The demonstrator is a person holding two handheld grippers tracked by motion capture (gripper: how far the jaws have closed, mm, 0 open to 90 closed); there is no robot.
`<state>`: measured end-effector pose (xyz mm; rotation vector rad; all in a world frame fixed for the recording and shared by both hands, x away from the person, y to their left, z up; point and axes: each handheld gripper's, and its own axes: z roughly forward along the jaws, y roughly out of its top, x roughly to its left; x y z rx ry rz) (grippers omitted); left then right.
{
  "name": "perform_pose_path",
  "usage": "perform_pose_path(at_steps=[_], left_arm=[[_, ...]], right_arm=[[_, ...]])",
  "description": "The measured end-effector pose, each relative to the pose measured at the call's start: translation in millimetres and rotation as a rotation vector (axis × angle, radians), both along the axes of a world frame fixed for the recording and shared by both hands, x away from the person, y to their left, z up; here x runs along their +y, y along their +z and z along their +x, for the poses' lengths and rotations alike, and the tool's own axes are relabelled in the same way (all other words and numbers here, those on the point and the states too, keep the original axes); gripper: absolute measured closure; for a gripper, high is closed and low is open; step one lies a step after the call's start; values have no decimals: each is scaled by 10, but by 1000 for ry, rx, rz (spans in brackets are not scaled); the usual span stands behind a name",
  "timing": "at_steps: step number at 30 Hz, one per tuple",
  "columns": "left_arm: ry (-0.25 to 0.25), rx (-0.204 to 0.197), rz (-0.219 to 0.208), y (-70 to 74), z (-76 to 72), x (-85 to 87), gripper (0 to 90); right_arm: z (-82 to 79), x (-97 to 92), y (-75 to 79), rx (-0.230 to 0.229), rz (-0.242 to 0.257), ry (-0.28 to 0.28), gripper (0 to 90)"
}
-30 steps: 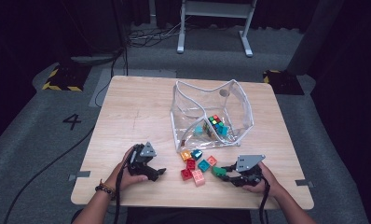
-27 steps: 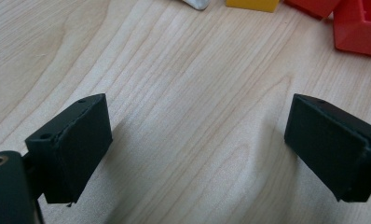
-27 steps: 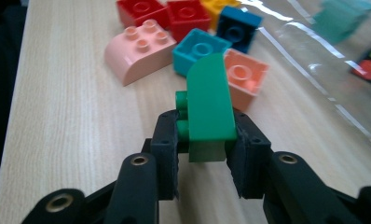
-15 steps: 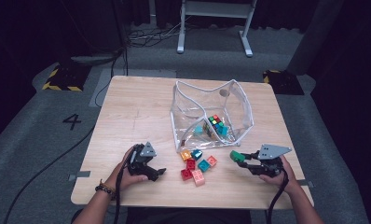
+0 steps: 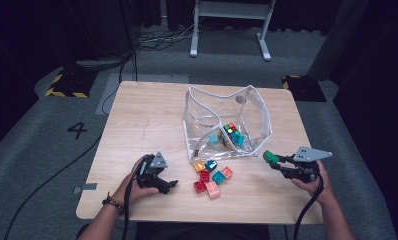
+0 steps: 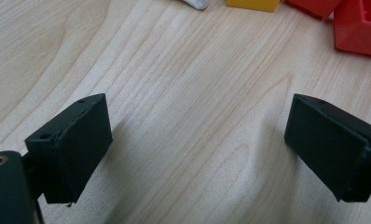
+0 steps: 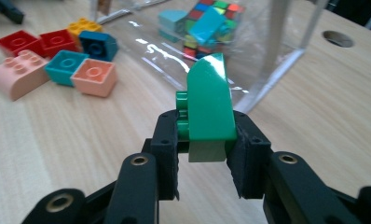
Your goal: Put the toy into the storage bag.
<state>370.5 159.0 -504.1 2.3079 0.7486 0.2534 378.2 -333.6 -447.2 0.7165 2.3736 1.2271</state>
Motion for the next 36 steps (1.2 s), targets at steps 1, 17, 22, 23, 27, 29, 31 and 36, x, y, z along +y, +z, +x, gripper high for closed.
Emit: perform_pose_path(at_steps=[1, 17, 22, 23, 27, 29, 31, 36], left_arm=[[-4, -3, 5, 3, 3, 3, 75], [-5, 0, 6, 3, 2, 4, 75], [-4, 2, 2, 0, 2, 1, 75], [-4, 2, 2, 1, 2, 2, 75], [-3, -2, 2, 1, 1, 1, 75], [-2, -3, 3, 2, 2, 2, 75], [-5, 1, 4, 2, 2, 3, 75], [-4, -1, 2, 2, 2, 1, 75]], right_arm=[[20, -17, 16, -5, 1, -13, 665], [319, -162, 444, -78, 36, -165, 665], [424, -217, 595, -96, 59, -199, 665], [449, -235, 630, -99, 74, -209, 665], [513, -264, 718, -103, 104, -215, 665], [545, -263, 775, -105, 99, -229, 665], [568, -252, 828, -109, 103, -232, 665], [623, -199, 978, -123, 106, -213, 665]])
